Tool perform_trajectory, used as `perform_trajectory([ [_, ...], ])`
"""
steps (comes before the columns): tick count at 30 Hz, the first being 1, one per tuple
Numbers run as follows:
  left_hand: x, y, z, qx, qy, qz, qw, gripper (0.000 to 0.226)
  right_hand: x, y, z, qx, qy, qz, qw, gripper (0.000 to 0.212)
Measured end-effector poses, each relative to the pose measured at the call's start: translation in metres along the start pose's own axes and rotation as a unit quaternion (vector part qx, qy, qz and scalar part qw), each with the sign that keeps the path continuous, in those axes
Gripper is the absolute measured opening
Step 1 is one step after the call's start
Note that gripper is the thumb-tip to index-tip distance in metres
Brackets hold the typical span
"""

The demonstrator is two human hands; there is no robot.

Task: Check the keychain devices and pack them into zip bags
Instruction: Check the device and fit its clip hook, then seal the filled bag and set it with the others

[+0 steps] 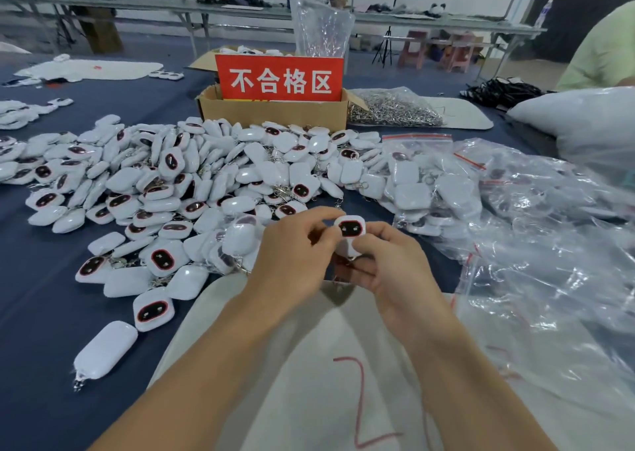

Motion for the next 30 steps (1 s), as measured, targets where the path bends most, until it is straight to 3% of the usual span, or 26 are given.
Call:
perform_trajectory([
  [4, -0.001, -0.002, 0.001, 0.013, -0.004, -0.024, 1.000, 0.029, 0.001, 0.004, 0.004, 0.002, 0.050, -0.022, 0.999, 0.023],
  [13, -0.001, -0.007, -0.001, 0.017, 0.021, -0.046, 0.999, 0.020, -0.001, 0.009, 0.005, -0.066, 0.034, -0.109, 0.991, 0.027],
  [18, -0.002, 0.001, -0.001, -0.032, 0.000, -0.058, 0.998, 0.009, 0.003, 0.008, 0.006, -0.067, 0.053, -0.096, 0.992, 0.024],
  [24, -0.008, -0.003, -0.003, -0.020, -0.057, -0.061, 0.996, 0.009, 0.007, 0.007, 0.004, -0.057, 0.071, -0.088, 0.992, 0.029],
  [30, -0.007, -0.006, -0.002, -0.002, -0.040, -0.062, 0.997, 0.013, 0.007, 0.013, 0.003, -0.069, 0.068, -0.096, 0.991, 0.032],
])
Point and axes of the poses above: each hand's wrist, its own z-axis towards the middle knuckle, its own x-axis out of the palm, y = z × x, the point moved 8 cm from there along z, towards the middle knuckle, and after that the axes turned 6 degrees about -x, right-handed, at the moved point
